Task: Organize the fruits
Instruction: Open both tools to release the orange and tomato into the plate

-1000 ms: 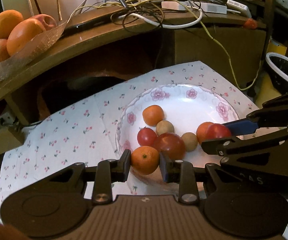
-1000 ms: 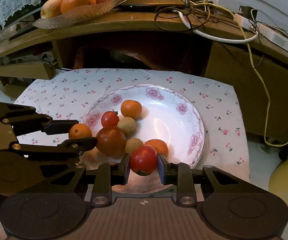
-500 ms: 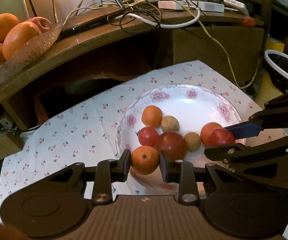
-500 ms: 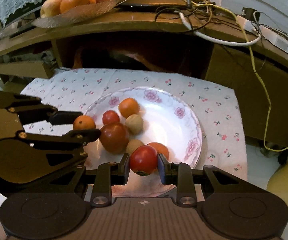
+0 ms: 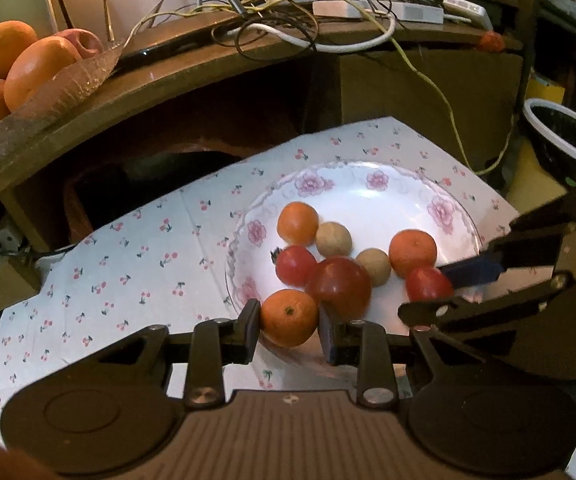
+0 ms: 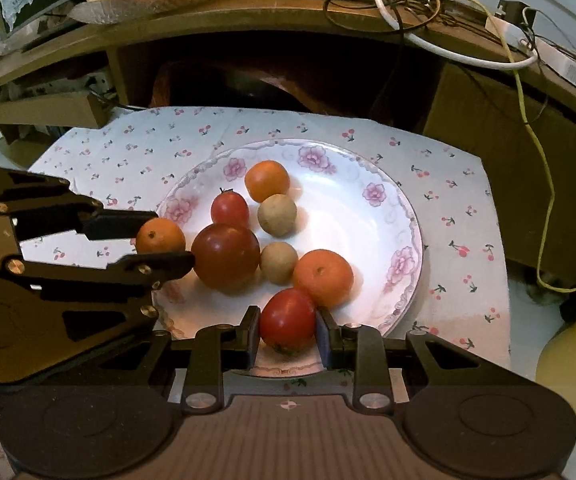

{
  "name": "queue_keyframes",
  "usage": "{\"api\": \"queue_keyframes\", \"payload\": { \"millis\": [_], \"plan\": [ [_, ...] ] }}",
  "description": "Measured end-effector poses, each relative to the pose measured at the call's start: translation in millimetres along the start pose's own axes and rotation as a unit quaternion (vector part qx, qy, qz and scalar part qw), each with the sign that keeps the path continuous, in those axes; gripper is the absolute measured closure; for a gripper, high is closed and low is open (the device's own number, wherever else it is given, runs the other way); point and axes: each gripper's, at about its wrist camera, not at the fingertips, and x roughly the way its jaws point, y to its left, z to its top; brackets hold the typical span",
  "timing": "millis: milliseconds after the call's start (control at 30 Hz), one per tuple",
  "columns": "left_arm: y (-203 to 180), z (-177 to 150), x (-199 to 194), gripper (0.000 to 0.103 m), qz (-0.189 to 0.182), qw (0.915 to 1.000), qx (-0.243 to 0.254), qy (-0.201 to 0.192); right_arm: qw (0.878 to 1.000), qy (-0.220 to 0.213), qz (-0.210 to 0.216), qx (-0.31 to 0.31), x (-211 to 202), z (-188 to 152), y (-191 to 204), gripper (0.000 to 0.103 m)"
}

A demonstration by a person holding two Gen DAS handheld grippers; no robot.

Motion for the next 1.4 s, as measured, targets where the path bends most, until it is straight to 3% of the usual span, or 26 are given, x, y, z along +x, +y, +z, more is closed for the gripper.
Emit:
{"api": "queue_keyframes", "payload": {
  "millis": [267, 700, 833, 1400],
  "plan": [
    [2, 7, 3, 0.067, -0.004, 0.9999, -0.003, -0.015, 1.0, -0.007, -0.008, 0.012, 4, 1, -4, 0.074],
    [-2, 1, -6, 0.064, -0.009, 0.9999, -0.003, -0.002, 1.0, -0.009, -0.012, 0.015, -1, 1, -7, 0.073],
    [0, -3, -15, 0.063, -0.004, 0.9999, -0.009, -0.005, 1.0, -0.016, -0.013, 0.022, -5, 3, -11, 0.06],
    [2, -27, -43, 0.057, 0.035, 0.9986, -0.039, 0.006, 0.998, -0.038, 0.003, 0.039, -30, 2, -8, 0.06]
  ]
}}
